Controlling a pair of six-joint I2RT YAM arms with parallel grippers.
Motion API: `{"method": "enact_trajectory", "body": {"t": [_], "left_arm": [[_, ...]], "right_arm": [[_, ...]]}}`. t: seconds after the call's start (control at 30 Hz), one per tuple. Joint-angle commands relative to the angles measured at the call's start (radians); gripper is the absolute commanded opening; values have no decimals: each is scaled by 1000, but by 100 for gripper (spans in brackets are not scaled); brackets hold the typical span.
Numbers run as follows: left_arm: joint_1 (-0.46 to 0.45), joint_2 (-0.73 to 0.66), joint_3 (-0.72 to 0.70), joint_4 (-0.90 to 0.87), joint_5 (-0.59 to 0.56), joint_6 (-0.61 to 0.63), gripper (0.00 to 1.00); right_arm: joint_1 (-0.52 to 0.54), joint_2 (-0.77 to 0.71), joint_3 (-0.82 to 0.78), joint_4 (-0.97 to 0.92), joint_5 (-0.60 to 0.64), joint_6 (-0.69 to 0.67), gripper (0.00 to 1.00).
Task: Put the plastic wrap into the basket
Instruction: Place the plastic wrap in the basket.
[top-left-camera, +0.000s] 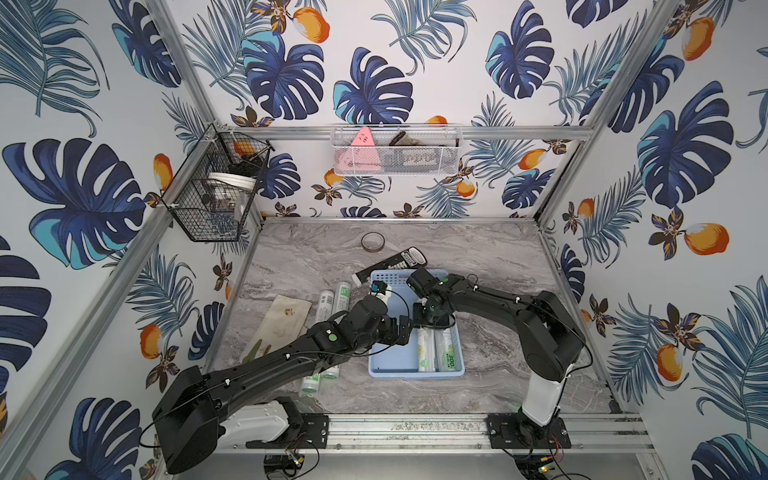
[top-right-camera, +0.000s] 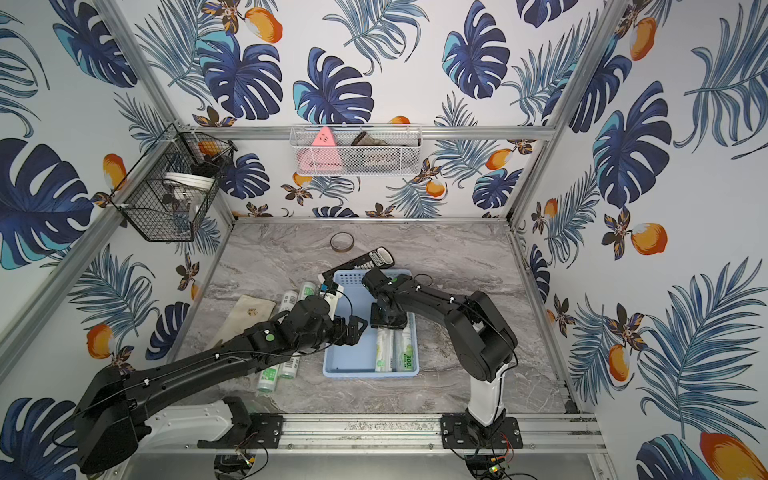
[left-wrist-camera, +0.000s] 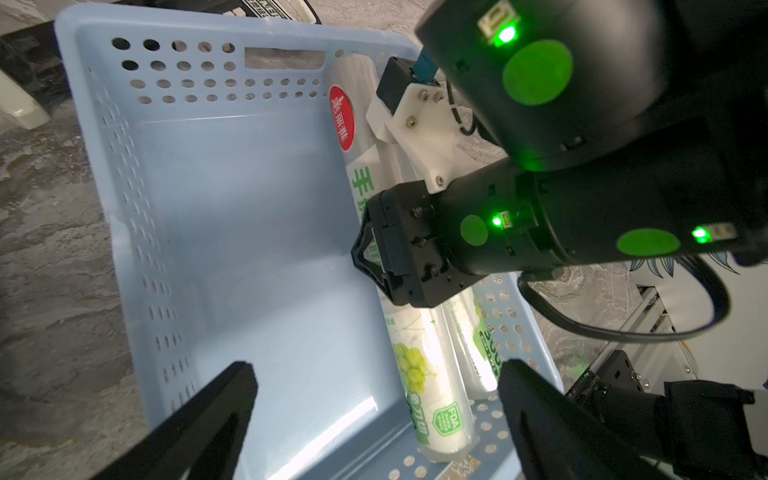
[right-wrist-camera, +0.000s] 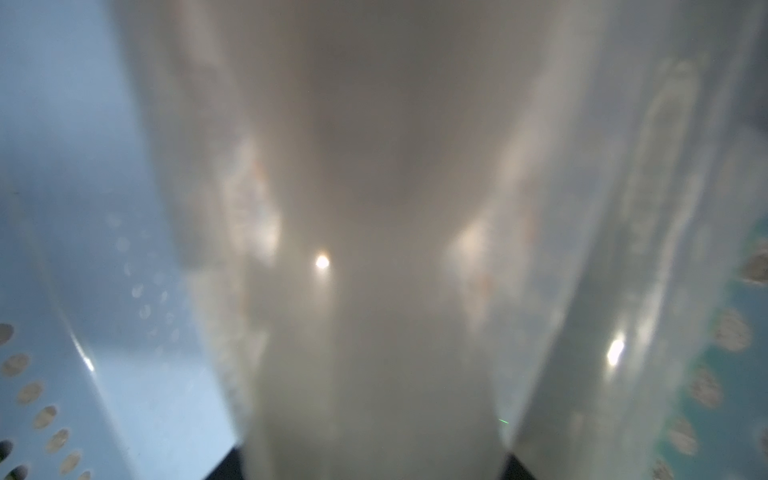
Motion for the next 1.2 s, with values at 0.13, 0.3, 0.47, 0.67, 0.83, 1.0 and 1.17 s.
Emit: {"method": "enact_trajectory", "body": {"t": [0.13, 0.3, 0.47, 0.67, 0.83, 1.0, 1.17], "left_arm": [[0, 0, 2, 34, 4, -5, 99], [1, 16, 6, 41, 14, -5, 99], [1, 17, 9, 41, 14, -4, 99], [0, 6, 13, 27, 11, -2, 99], [2, -12, 13, 5, -10, 1, 99], [1, -37, 20, -52, -63, 12, 99], [2, -57, 24, -87, -92, 20, 99]], "right_arm": [[6, 27, 23, -60, 88, 1, 49], [9, 26, 30, -75, 109, 4, 53], [12, 11, 30, -79, 124, 4, 55], [15, 0, 30, -92, 142, 5, 61], [17, -19, 19, -89, 152, 10, 55], [18, -54, 19, -90, 166, 8, 55], [18, -80, 9, -83, 169, 0, 55]]}}
